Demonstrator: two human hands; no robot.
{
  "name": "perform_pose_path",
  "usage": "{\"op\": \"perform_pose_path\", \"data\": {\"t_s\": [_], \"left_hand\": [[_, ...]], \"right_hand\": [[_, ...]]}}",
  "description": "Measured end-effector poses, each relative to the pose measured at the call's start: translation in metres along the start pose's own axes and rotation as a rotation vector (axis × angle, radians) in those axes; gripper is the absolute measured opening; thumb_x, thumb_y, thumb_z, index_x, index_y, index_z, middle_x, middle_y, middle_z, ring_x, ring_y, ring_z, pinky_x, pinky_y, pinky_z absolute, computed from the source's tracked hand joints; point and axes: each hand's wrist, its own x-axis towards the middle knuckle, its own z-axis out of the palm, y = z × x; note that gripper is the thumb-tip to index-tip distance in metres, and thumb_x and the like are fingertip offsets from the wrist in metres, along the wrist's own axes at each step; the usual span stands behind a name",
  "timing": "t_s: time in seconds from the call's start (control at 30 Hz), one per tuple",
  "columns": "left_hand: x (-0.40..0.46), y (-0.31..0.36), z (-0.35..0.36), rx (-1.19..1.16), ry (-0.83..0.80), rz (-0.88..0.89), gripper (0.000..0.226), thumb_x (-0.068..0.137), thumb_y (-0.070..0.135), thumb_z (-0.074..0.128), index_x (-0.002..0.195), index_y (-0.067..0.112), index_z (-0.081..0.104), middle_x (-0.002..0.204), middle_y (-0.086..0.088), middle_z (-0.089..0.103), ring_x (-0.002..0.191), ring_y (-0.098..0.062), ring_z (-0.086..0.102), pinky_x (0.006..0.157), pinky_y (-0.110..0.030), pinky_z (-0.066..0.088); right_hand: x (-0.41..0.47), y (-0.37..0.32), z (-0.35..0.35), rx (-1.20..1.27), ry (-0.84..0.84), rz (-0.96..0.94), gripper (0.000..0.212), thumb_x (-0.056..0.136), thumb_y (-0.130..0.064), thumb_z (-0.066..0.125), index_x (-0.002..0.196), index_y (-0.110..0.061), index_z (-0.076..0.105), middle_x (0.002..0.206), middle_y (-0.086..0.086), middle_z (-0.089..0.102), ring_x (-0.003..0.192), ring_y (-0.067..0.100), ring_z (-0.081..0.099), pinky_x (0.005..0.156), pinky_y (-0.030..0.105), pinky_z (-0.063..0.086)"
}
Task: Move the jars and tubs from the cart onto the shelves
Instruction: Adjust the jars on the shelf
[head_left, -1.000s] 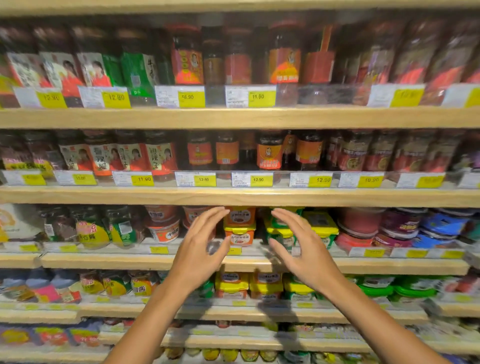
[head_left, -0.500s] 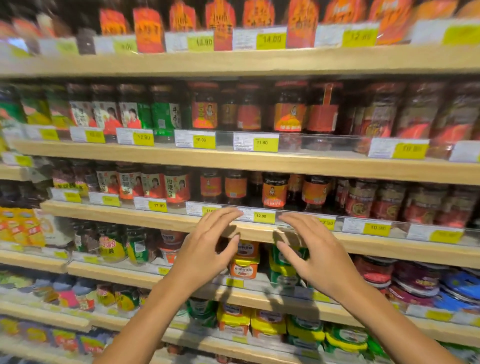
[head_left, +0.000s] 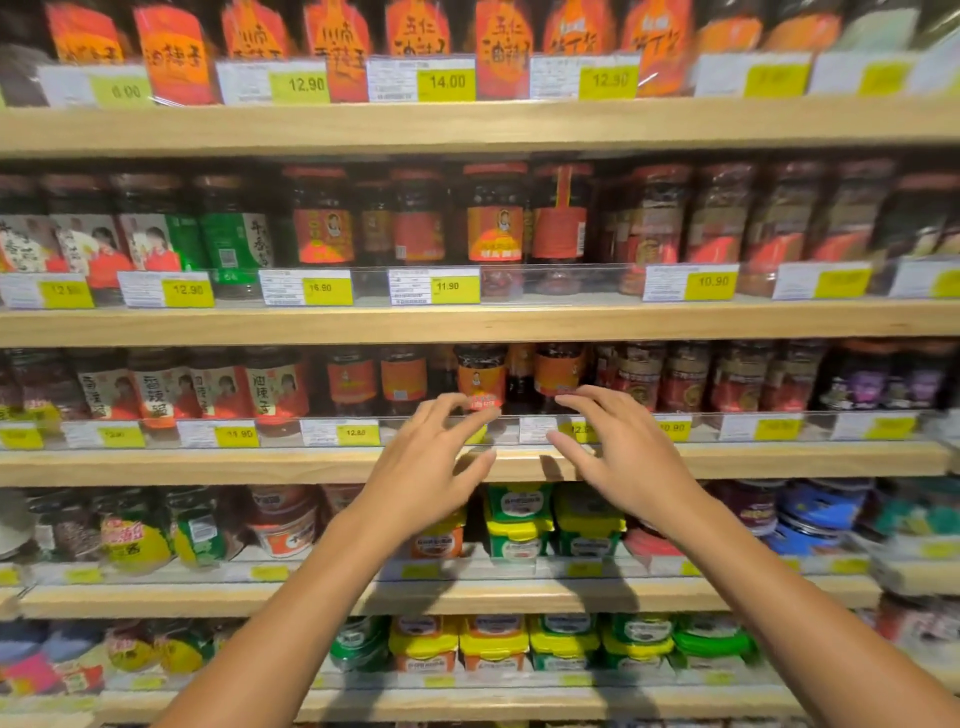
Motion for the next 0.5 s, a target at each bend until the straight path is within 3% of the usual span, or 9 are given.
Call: {"op": "perform_pose_path", "data": {"t_s": [0.27, 0.5], "left_hand": [[0.013, -0.004, 0.012, 0.042, -0.056, -0.036, 0.055, 0.098, 0.057, 0.041, 0.150, 0.038, 0.036, 0.136, 0.005, 0.036, 0.126, -0.016, 0.042, 0.097, -0.034, 0.044], [0.023, -0.004, 0.015, 0.079, -0.068, -0.067, 0.057, 0.098, 0.060, 0.037, 0.151, 0.039, 0.033, 0.124, 0.004, 0.036, 0.119, -0.017, 0.047, 0.090, -0.033, 0.044]], "right_hand": [[0.021, -0.003, 0.000, -0.075, -0.235, 0.141, 0.061, 0.098, -0.069, 0.030, 0.149, -0.038, 0.041, 0.148, 0.017, 0.045, 0.138, 0.034, 0.040, 0.111, 0.043, 0.031], [0.039, -0.013, -0.001, -0.156, -0.365, 0.141, 0.072, 0.094, -0.075, 0.021, 0.153, -0.035, 0.035, 0.137, 0.020, 0.054, 0.126, 0.037, 0.051, 0.104, 0.045, 0.036]]}}
